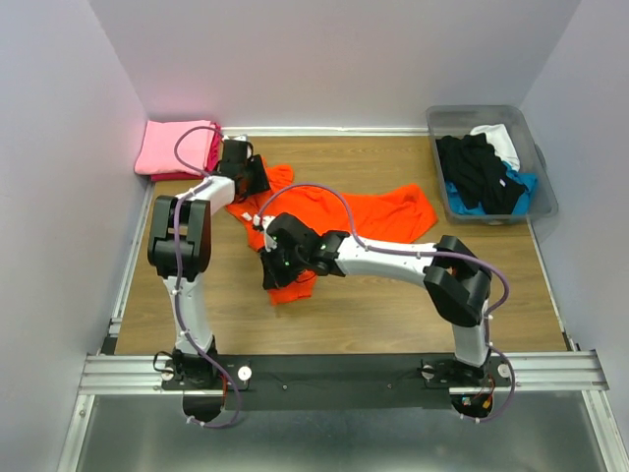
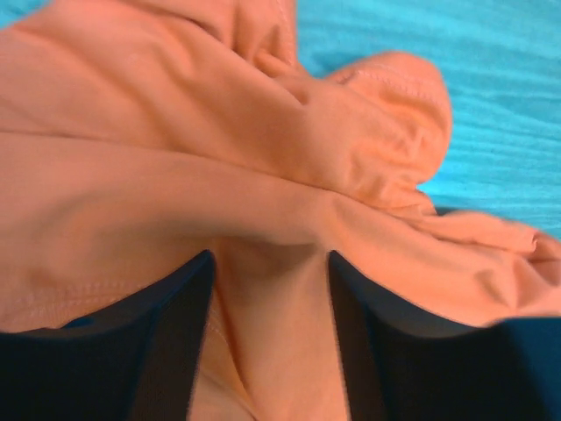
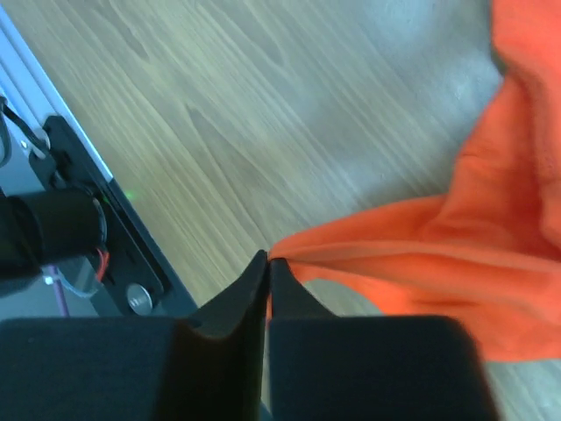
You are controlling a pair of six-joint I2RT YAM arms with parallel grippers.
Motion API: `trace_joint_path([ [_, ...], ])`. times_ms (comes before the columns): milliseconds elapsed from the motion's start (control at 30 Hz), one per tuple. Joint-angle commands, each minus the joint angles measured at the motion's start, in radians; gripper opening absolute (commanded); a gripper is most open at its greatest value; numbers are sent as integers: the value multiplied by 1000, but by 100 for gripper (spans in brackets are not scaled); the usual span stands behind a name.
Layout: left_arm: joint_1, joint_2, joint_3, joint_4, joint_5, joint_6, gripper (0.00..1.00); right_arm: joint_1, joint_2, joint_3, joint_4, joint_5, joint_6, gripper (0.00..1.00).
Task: Fold and stack the t-shirts
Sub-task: Flatten the tshirt out
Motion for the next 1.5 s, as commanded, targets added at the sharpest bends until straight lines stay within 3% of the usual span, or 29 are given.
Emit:
trace_joint_path([
  [0,37,-81,-6,7,29,42,70,-6,6,47,-12,11,31,27],
  [100,40,-206,-76,41,-3,50,87,-9,-75,0,-18,113,27,49],
  [167,40,-322,-119,49,-15,47,91,-21,-129,-40,-23,160,22,52],
  [200,40,-411,-165,40,-32,39,91,-67,-215,-115,-29,192,33,52],
  [467,-24,-869,-489,-72,-118,-36,91,-317,-433,-339,-69,344,48,52],
  [767,-227,-1291,-799,-287,-37,-159,95,-593,-456,-426,-71,358,28,52],
  [967,-276,-1311,-831,-267,18,-161,98,-665,-341,-386,-69,342,19,52],
  [1333,-351,-1051,-791,-170,-17,-108,98,-707,-255,-361,-58,355,17,52],
  [1467,-371,-945,-768,-112,-26,-127,91,-720,-241,-361,-57,361,21,52],
])
